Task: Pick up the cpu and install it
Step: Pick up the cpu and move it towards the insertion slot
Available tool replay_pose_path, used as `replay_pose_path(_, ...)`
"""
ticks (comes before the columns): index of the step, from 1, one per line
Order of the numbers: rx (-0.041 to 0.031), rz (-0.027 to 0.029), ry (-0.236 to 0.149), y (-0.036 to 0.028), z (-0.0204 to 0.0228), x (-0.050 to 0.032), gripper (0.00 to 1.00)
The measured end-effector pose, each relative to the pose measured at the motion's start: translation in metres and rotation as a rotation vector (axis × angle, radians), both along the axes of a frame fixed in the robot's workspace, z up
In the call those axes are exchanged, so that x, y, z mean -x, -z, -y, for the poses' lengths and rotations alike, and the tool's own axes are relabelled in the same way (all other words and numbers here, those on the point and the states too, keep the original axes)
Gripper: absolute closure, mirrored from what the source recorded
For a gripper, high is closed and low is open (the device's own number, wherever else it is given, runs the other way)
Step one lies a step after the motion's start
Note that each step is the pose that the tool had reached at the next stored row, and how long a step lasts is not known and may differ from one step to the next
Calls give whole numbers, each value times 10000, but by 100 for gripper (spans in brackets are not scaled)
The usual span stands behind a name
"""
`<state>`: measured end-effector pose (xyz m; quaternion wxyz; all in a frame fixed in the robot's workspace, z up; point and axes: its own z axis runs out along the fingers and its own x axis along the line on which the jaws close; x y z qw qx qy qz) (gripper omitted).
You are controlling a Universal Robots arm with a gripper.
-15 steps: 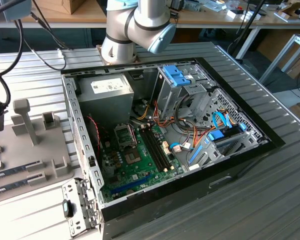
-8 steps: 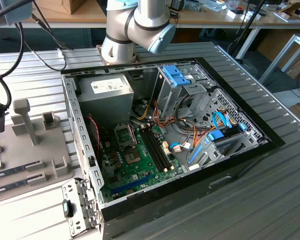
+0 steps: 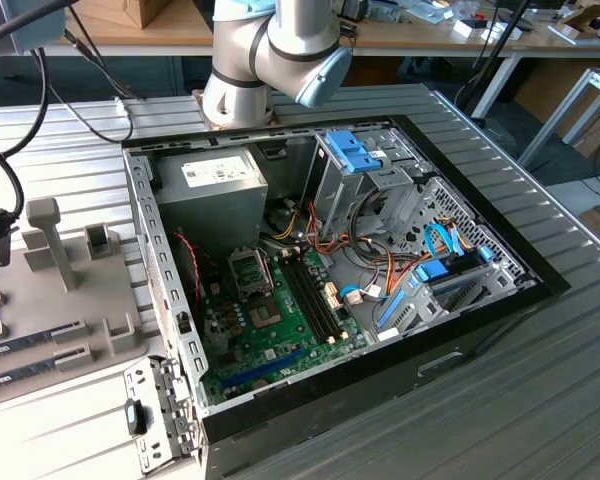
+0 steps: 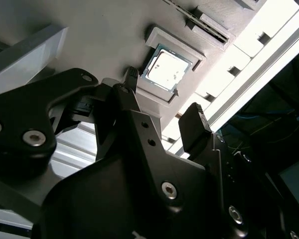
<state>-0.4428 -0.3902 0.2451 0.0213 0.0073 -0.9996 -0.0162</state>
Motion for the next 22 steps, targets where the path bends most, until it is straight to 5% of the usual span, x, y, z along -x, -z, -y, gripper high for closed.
replay_pose_path(22, 0, 0, -1, 79, 0, 0, 40)
